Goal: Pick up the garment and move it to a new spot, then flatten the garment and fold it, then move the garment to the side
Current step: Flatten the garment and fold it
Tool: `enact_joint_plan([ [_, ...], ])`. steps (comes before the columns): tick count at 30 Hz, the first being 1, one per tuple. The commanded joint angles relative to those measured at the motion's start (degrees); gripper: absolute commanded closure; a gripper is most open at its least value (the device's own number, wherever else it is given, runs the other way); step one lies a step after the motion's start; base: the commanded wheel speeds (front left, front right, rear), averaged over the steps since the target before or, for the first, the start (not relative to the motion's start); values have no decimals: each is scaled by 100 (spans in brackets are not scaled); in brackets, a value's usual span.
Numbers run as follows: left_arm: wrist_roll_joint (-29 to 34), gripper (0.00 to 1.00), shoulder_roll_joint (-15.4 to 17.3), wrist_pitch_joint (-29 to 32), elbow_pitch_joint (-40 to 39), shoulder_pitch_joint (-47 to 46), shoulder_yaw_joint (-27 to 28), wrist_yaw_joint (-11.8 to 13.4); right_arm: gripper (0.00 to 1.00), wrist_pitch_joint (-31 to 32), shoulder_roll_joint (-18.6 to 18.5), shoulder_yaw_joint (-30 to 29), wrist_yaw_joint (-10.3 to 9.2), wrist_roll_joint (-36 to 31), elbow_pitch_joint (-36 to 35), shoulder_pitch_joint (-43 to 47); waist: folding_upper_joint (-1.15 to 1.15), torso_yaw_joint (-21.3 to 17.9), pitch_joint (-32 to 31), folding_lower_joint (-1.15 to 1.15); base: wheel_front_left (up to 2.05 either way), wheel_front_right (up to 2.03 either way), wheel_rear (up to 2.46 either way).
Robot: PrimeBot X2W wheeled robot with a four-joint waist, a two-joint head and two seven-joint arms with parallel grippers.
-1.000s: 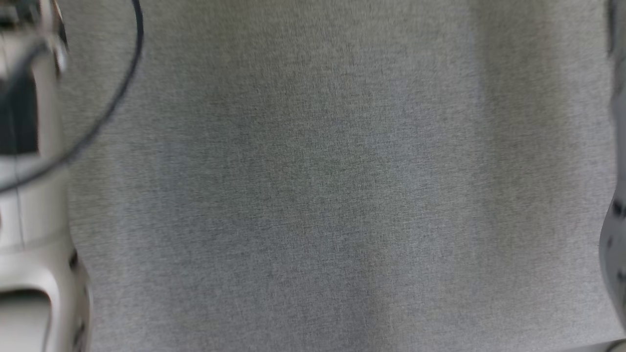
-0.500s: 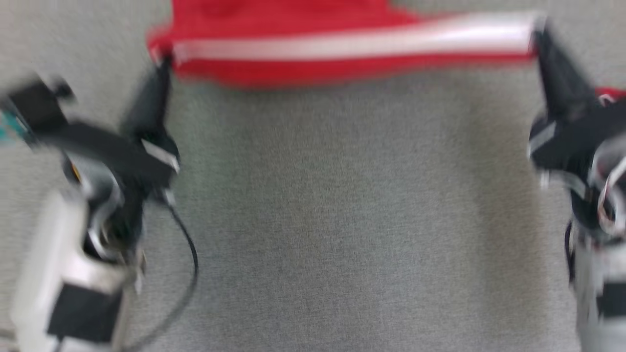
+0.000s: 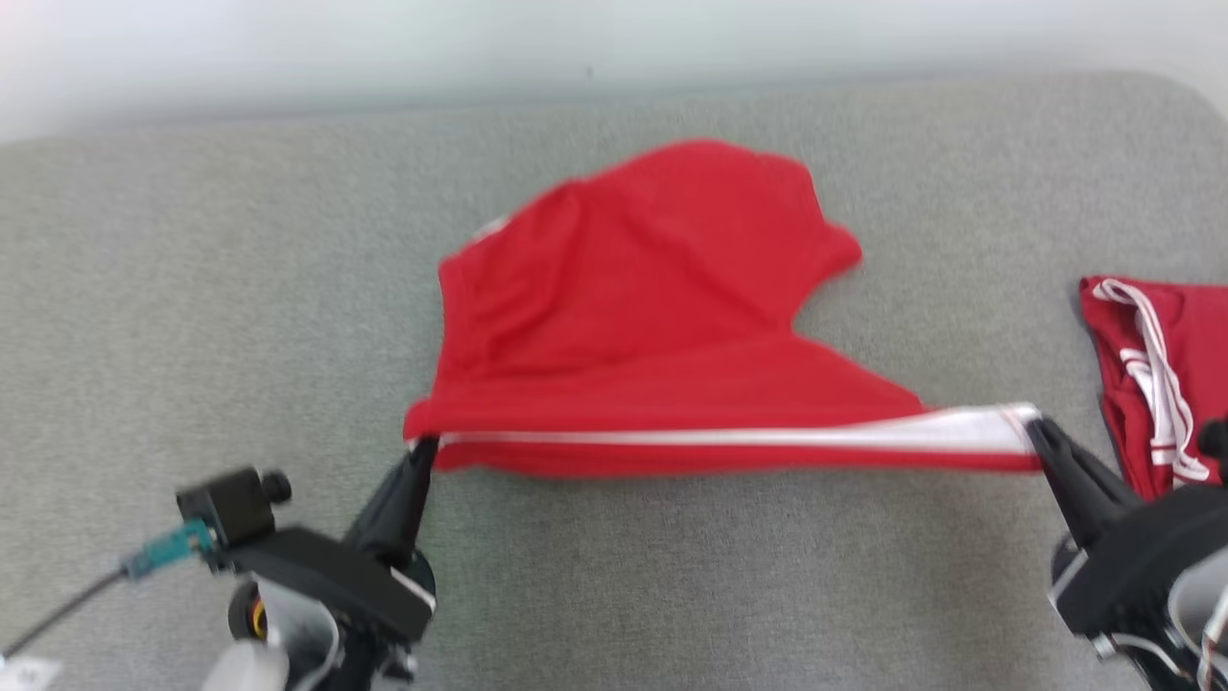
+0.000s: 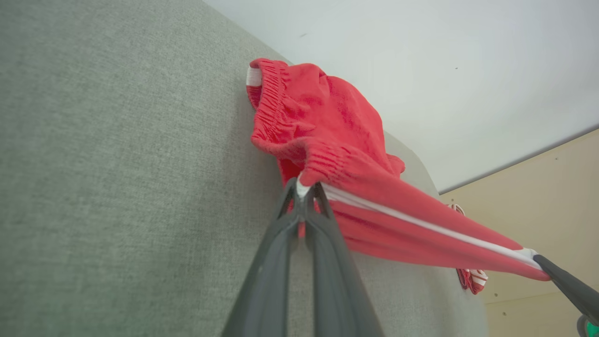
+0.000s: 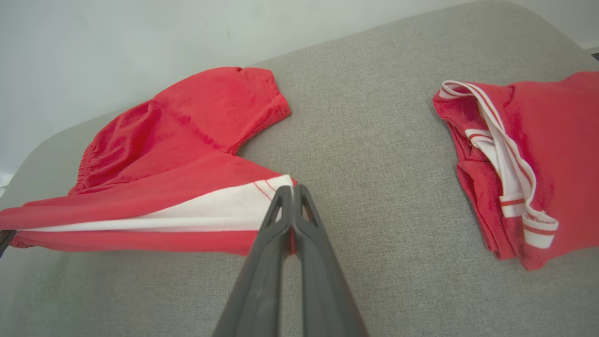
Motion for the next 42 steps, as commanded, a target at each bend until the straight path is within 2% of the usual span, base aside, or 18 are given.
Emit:
enact_joint_plan([
  [1, 82, 100, 26, -102, 25, 217, 21, 65, 100, 168, -7, -124, -17, -35, -205, 215, 2, 118, -274, 2, 0, 0, 0],
  [8, 193, 100, 104, -137, -36, 821, -51, 278, 100, 921, 23, -358, -18, -18, -727, 946, 2, 168, -528, 2, 0, 0, 0],
  [16, 318, 100, 385, -31, -306, 1554, -54, 681, 100, 1689, 19, -514, -21, 99, -1078, 1600, 2, 170, -788, 2, 0, 0, 0],
  [22, 386, 100, 456, 189, -682, 2126, -247, 933, 100, 2508, 19, -626, -21, 204, -1388, 2134, 2, 138, -922, 2, 0, 0, 0],
  [27, 639, 100, 670, 519, -887, 2421, -500, 1200, 100, 2942, 18, -903, -20, 254, -1673, 2444, 2, 174, -981, 2, 0, 0, 0],
  [29, 660, 100, 693, 552, -933, 2450, -523, 1243, 100, 2931, 17, -945, -20, 259, -1748, 2423, 2, 186, -984, 2, 0, 0, 0],
  [31, 636, 100, 686, 536, -1051, 2483, -511, 1260, 100, 2634, 13, -1071, -21, 232, -1850, 2180, 2, 211, -969, 2, 0, 0, 0],
  [35, 560, 100, 580, 466, -1220, 2323, -502, 1187, 100, 2235, 17, -919, -20, 62, -1720, 1791, 2, 312, -904, 2, 0, 0, 0],
  [38, 547, 100, 492, 488, -1269, 2101, -531, 1149, 100, 2073, -160, -698, -20, -72, -1450, 1394, 2, 382, -820, 2, 0, 0, 0],
  [42, 561, 100, 406, 554, -1280, 1693, -563, 1079, 100, 1982, -596, -390, -18, -164, -915, 776, 2, 474, -665, 2, 0, 0, 0],
])
